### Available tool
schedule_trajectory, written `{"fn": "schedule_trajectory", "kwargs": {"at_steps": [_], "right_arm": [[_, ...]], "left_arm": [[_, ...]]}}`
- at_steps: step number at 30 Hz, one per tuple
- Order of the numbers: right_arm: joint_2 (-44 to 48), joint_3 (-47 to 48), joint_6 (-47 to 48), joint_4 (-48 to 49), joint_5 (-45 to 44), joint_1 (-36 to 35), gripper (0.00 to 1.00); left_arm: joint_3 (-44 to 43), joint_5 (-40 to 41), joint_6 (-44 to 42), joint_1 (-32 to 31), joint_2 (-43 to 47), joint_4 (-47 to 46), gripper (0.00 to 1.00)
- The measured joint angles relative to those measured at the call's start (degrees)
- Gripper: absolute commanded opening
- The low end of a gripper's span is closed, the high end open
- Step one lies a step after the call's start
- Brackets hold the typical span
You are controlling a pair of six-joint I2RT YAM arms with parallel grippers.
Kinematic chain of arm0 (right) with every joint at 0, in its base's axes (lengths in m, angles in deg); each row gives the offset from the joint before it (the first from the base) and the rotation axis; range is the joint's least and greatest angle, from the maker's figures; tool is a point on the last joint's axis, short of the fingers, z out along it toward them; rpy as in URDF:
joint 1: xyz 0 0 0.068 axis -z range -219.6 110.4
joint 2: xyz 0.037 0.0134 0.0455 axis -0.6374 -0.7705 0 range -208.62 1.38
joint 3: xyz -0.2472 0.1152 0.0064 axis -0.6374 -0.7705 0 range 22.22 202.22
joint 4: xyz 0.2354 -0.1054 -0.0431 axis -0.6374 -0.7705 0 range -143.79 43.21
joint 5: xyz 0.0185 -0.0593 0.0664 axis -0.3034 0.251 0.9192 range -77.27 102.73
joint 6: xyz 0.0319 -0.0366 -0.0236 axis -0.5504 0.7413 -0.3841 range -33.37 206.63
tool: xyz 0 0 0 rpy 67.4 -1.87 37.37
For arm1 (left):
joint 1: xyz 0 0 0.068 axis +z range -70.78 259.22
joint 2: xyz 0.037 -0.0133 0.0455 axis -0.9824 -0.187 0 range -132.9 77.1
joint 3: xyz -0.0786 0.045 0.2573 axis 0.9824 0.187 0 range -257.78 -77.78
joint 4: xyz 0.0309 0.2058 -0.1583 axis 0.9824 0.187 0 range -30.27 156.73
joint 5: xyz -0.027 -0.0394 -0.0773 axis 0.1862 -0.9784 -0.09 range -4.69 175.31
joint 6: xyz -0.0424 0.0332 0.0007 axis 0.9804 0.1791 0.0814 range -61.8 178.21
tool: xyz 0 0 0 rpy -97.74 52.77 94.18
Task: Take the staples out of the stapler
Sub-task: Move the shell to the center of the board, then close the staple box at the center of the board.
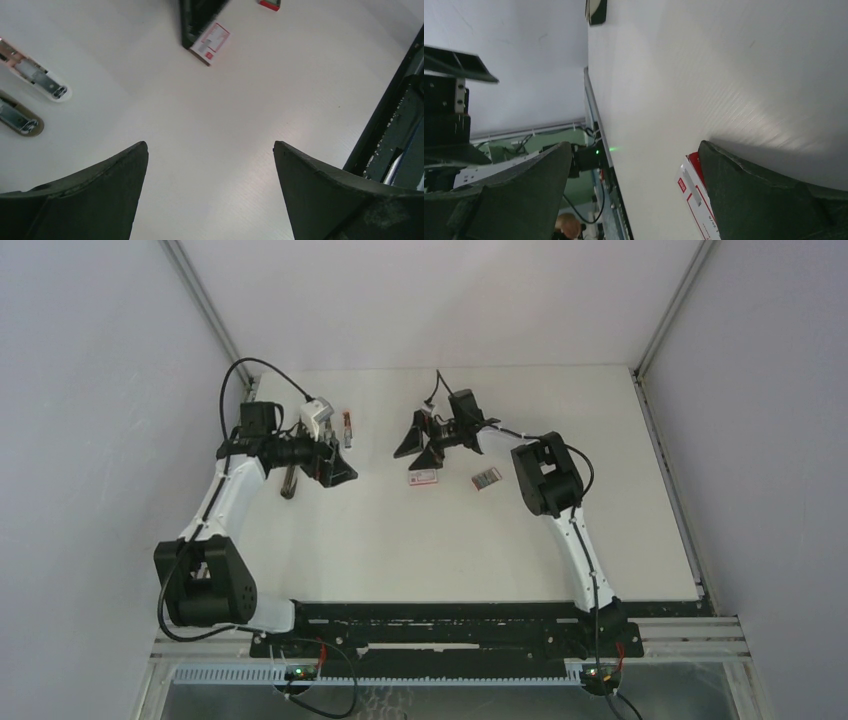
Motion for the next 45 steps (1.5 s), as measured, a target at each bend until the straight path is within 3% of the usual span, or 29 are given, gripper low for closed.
{"fn": "schedule_trajectory", "kwargs": {"at_steps": [7, 15, 23, 28, 34, 41, 45], "right_arm": [[8.79, -14.12, 3.13, 0.28, 0.72, -4.07, 1.0], [15.91, -12.2, 14.47, -10.56, -2.93, -4.5, 1.0], [37.66, -9.92, 45.0, -24.92, -16.76, -1.84, 1.0], [48.7, -12.15, 58.25, -28.39, -17.94, 2.8, 1.0], [49.59, -12.5, 79.84, -41.7, -16.39, 10.86, 1.0], [50.07, -24.33, 108.52, -51.39, -21.64, 11.13, 1.0], [46.8, -23.78, 119.99, -55.6, -23.69, 11.04, 0.98]], "left_arm": [[7.04, 2.89, 4.39, 1.4, 5.03, -8.24, 1.0], [10.29, 5.84, 7.52, 1.38, 5.42, -13.94, 1.0], [10.29, 7.56, 7.76, 0.57, 5.33, -16.26, 1.0], [10.29, 9.38, 7.67, -2.25, 5.14, -16.37, 1.0], [10.27, 11.52, 7.23, -7.48, 2.62, -16.33, 1.0], [9.92, 11.67, 6.14, -10.58, -1.49, -15.41, 1.0], [8.7, 10.97, 4.31, -11.26, -3.43, -13.73, 1.0]]}}
